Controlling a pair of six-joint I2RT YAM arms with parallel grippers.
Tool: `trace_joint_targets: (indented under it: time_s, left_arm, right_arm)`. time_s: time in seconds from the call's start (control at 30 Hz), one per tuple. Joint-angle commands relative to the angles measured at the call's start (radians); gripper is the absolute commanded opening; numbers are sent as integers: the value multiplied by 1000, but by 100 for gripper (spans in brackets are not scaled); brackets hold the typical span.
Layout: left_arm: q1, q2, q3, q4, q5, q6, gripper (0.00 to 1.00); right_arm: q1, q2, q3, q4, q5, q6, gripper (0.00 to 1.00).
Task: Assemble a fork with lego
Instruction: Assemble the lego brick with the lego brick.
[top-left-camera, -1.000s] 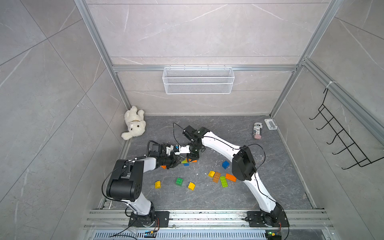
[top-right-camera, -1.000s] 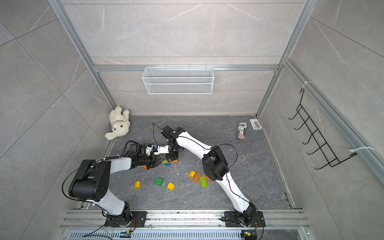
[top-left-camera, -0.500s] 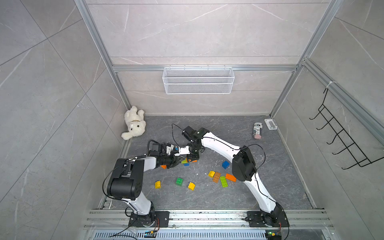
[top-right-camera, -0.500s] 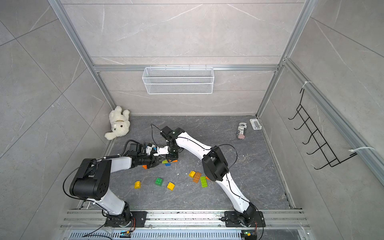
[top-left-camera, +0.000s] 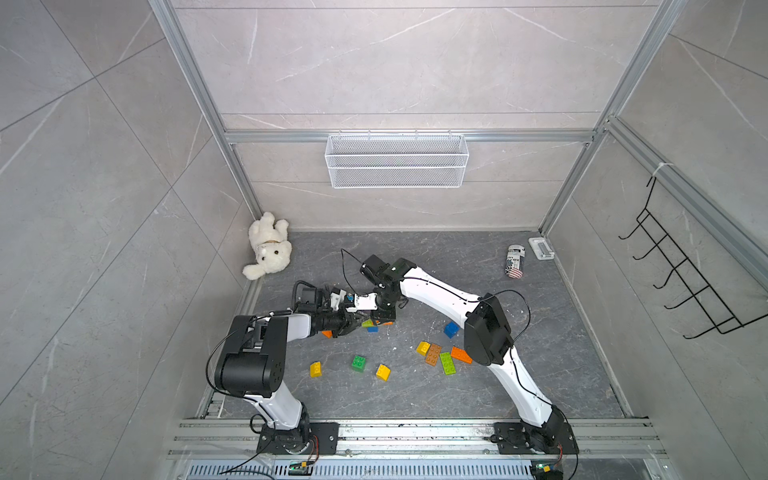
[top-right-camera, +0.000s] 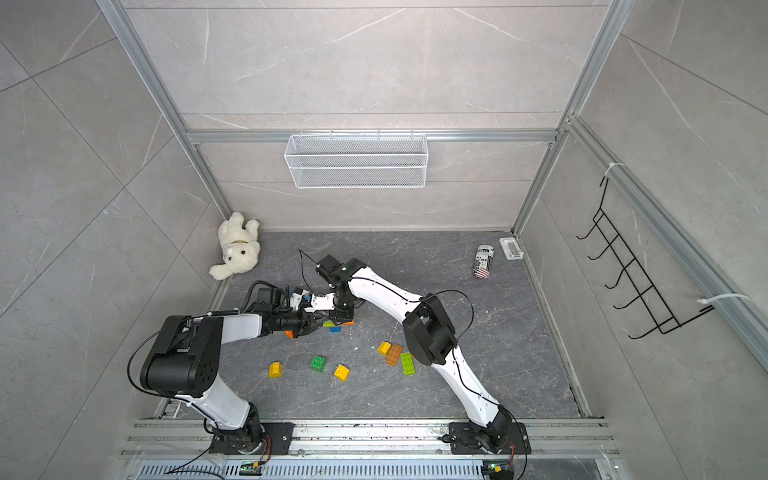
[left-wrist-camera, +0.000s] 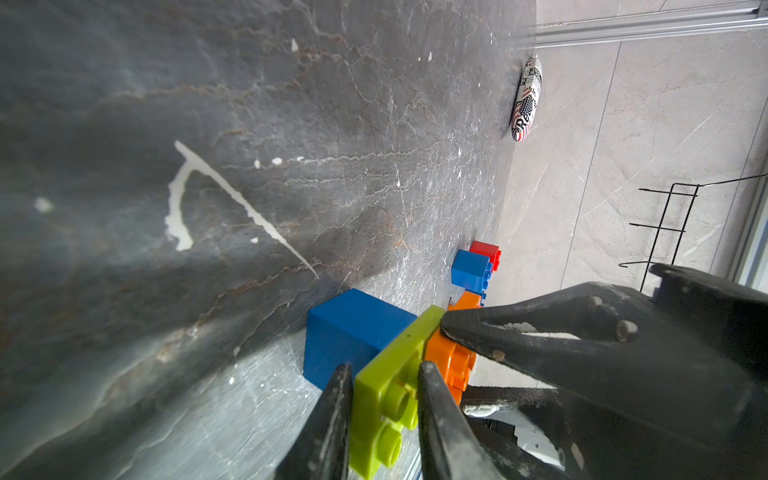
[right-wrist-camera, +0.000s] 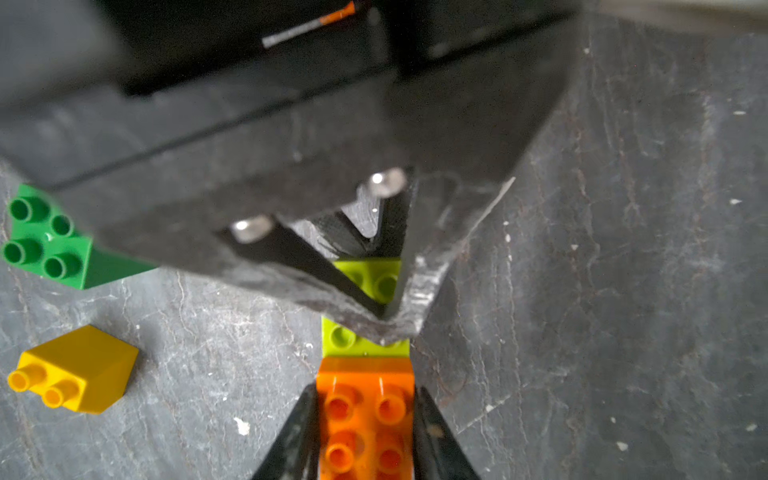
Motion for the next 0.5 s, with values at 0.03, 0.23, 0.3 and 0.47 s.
trace_joint_targets:
  time_s: [0.03,0.23,0.3,0.47]
  left_arm:
    - [-10,-2,-26,-67,-116,13,30]
    - [-7,-28,-22,-65,-112,4,32]
    - [-7,-39,-21,-47,-103,-11,32]
    - [-8,-76,2,-64,-88,-16,34]
  right_arm:
    - [34,146,-23,-26,192,48,34]
    - [21,86,-36,9,96,47,36]
    - [19,75,-37,6,88,29,37]
    - [14,33,-101,63,58,18,38]
